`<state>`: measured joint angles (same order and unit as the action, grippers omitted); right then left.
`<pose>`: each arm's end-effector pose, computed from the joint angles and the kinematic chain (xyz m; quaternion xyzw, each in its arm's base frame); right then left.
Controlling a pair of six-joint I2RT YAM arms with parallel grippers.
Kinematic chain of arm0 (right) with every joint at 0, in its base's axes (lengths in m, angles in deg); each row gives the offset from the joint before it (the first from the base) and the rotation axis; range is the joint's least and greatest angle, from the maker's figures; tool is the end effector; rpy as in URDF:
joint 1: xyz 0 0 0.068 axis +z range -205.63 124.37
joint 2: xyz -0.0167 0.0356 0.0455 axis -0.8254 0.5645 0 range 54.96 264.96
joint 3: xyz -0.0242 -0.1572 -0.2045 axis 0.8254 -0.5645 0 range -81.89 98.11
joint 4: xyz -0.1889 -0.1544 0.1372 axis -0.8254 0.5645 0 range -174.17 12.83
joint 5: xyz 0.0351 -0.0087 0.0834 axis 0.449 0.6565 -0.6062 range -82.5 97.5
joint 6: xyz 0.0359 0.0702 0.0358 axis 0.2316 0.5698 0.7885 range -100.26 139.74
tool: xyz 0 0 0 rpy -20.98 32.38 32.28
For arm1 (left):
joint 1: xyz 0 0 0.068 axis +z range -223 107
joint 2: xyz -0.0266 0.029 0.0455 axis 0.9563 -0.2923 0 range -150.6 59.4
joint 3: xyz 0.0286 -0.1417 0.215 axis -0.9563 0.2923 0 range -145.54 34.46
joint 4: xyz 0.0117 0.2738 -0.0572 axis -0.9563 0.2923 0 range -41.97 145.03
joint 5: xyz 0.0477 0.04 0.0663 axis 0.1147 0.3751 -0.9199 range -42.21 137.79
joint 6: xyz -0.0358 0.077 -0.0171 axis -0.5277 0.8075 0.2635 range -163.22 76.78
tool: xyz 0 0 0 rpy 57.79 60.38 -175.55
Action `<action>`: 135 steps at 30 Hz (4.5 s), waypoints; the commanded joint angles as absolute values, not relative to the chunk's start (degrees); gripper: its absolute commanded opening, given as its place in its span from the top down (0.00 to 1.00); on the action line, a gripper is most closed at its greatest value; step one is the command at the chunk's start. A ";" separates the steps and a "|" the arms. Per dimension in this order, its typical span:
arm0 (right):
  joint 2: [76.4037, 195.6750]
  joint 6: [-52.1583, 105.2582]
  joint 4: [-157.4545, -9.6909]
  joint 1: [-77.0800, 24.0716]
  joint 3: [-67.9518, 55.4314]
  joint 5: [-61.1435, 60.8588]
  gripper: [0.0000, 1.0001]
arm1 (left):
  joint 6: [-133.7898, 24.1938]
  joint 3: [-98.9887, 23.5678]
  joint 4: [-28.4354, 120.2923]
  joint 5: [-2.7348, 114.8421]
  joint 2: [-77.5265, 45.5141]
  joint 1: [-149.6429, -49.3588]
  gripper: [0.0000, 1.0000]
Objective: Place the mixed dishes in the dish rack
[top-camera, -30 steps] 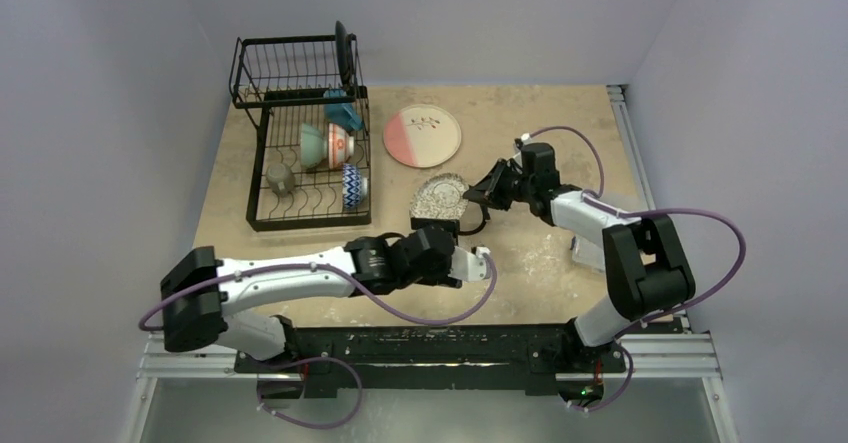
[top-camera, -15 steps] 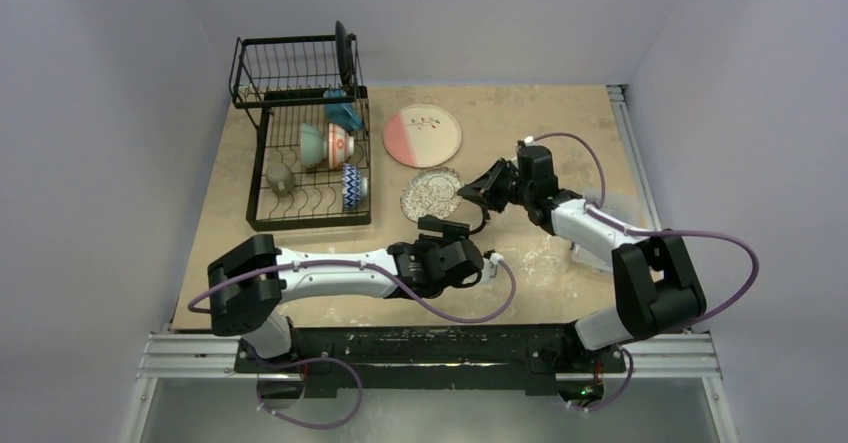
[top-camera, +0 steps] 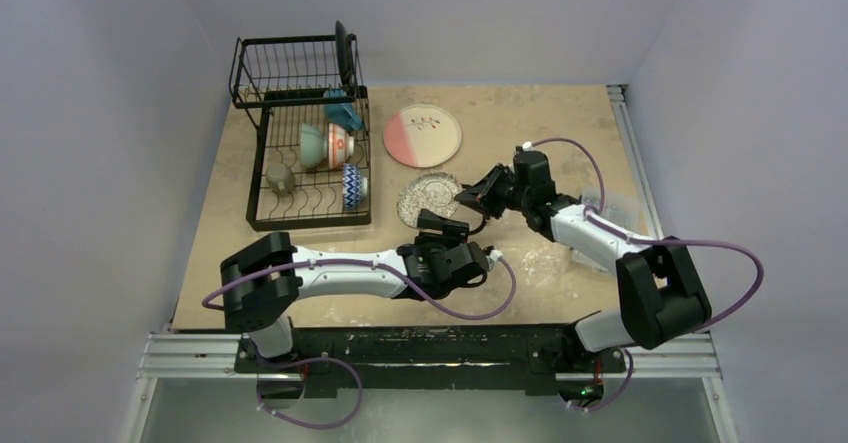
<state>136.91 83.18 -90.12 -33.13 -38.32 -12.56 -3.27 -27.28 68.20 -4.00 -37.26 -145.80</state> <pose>0.3159 0.1593 0.1653 0.2233 0.8378 0.4349 0.2429 0.1669 -0.3353 0.1598 0.6420 0.5844 0.3233 0.3766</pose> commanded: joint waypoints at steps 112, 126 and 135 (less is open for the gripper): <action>118.36 46.63 -92.39 -31.37 -52.85 23.41 0.01 | -55.99 -91.80 86.22 62.11 -47.17 -75.20 1.00; 120.01 46.63 -92.04 -31.43 -52.05 23.75 0.01 | -54.79 -93.88 87.73 60.89 -51.39 -75.22 1.00; 122.04 46.63 -91.39 -31.40 -50.92 24.30 0.01 | -55.26 -94.02 88.42 60.81 -53.64 -75.20 1.00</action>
